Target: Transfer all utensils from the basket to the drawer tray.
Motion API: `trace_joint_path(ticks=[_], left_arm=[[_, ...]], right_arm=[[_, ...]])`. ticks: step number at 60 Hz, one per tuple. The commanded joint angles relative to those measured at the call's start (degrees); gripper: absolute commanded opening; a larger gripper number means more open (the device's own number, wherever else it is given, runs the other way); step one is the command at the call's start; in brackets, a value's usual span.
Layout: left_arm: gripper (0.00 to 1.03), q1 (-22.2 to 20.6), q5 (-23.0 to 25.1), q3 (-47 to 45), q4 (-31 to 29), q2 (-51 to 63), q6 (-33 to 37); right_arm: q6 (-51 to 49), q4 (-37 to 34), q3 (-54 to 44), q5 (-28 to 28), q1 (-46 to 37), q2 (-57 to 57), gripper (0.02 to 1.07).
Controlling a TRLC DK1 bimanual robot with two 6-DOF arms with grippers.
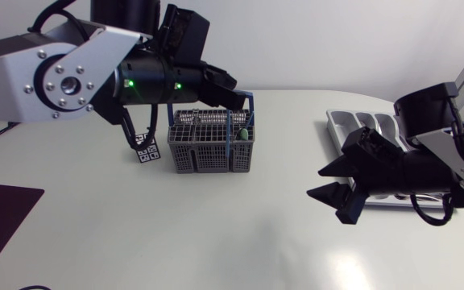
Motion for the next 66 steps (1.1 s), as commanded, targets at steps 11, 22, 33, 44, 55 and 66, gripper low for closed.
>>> trace_joint_path(ticks=[11,22,33,44,55,66], left_arm=[[0.04,2.01,13.95,5.84,-7.01,4.09,-8.04],[0.04,2.98,20.45,7.33,-9.30,6.91,-10.42],[0.04,2.89,22.47,7.42,-9.56,7.70,-11.03],[0.04,2.89,23.44,7.59,-9.56,7.96,-11.56],[0.04,2.63,23.61,7.51,-9.47,7.96,-11.73],[0.04,2.45,23.79,7.42,-9.47,7.96,-12.00]], right_arm=[[11.25,1.94,6.36,-3.19,7.68,1.18,0.75],[16.26,3.96,9.43,-6.71,9.43,5.40,0.75],[19.34,4.84,11.98,-9.35,10.49,9.53,0.75],[21.62,5.54,13.48,-9.52,12.86,12.52,0.69],[22.59,6.25,14.09,-9.61,13.83,14.19,0.39],[22.94,7.12,14.00,-9.61,14.80,14.81,0.20]])
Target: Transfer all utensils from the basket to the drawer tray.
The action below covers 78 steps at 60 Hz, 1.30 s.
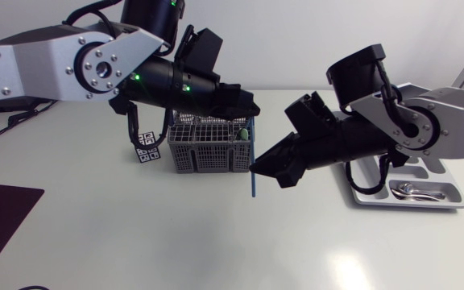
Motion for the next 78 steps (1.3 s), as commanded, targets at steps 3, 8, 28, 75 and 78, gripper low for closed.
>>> trace_joint_path(ticks=[3,8,28,75,78], left_arm=[[0.04,-0.21,0.58,1.67,0.04,1.19,-2.01],[0.04,-0.21,0.58,1.67,0.04,1.19,-2.10],[0.15,0.05,0.58,1.85,0.39,1.10,-2.54],[0.50,6.03,-11.90,8.88,-3.30,5.49,5.20],[0.50,5.59,-13.05,8.44,-3.57,5.67,6.43]], right_arm=[[1.63,1.14,1.09,-0.60,0.96,1.15,0.20],[1.90,1.31,1.17,-0.52,1.31,1.50,0.18],[1.28,1.14,-0.50,-0.08,1.84,1.15,0.08],[-13.49,-9.59,-3.84,0.10,-26.64,1.32,0.08],[-14.54,-10.55,-2.25,0.10,-30.42,2.91,0.08]])
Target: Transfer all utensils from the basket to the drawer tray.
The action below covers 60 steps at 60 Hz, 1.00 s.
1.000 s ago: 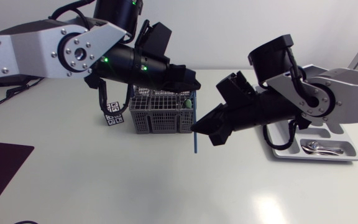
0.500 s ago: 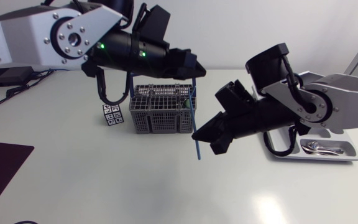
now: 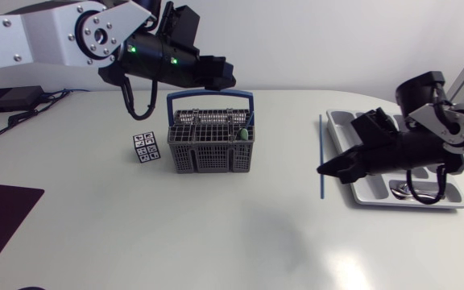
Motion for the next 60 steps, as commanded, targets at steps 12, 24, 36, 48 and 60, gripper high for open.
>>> trace_joint_path(ticks=[12,24,36,48,60], left_arm=[[0.50,-2.66,-8.69,-1.54,-1.08,2.68,6.51],[0.50,-5.74,-14.76,-3.56,-0.90,3.47,10.20],[0.50,-6.00,-16.86,-4.08,-0.90,4.97,11.00],[0.50,-7.15,-19.76,-5.49,-0.11,6.29,12.31],[0.50,-8.73,-21.61,-6.46,0.15,6.73,12.75]], right_arm=[[-4.60,-4.12,8.80,0.47,-15.41,8.91,0.08],[-2.93,-4.73,15.39,3.46,-19.90,15.67,0.08],[-0.12,-4.56,18.64,6.36,-20.07,22.27,0.08],[3.13,-2.63,20.49,9.17,-19.98,27.63,0.10],[4.27,-1.40,20.75,11.37,-19.72,30.18,0.24]])
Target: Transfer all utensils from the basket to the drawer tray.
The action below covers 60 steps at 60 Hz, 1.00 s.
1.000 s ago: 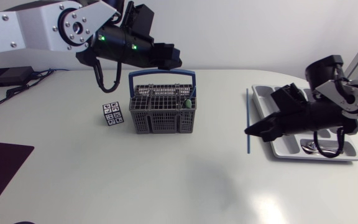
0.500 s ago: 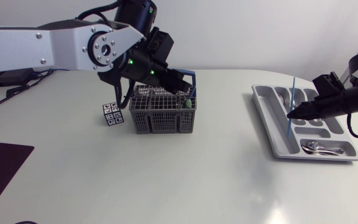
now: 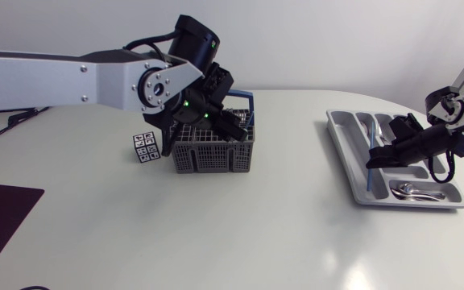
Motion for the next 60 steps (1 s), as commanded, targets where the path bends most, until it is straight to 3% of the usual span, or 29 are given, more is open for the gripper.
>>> trace_joint_path(ticks=[1,14,17,19,35,60], left_arm=[[0.50,-1.10,-1.59,-1.56,0.66,1.26,1.26],[0.50,-3.91,-7.57,-1.03,2.32,2.58,2.05],[0.50,-4.71,-8.80,-0.42,2.32,2.93,2.22],[0.50,-5.14,-10.03,0.20,2.24,3.28,2.40],[0.50,-7.69,-15.65,4.41,-1.28,6.62,2.66],[0.50,-8.22,-18.73,8.98,-2.68,11.02,3.45]], right_arm=[[1.67,0.73,1.17,0.60,0.26,1.81,0.26],[2.11,0.81,1.08,1.74,0.70,2.33,0.80],[2.20,0.81,0.90,1.74,0.87,2.33,0.98],[2.20,0.81,0.73,1.83,1.05,2.25,1.02],[2.38,0.55,-0.77,2.00,2.01,-0.39,1.02],[2.73,0.73,-2.52,2.00,3.86,-2.76,1.02]])
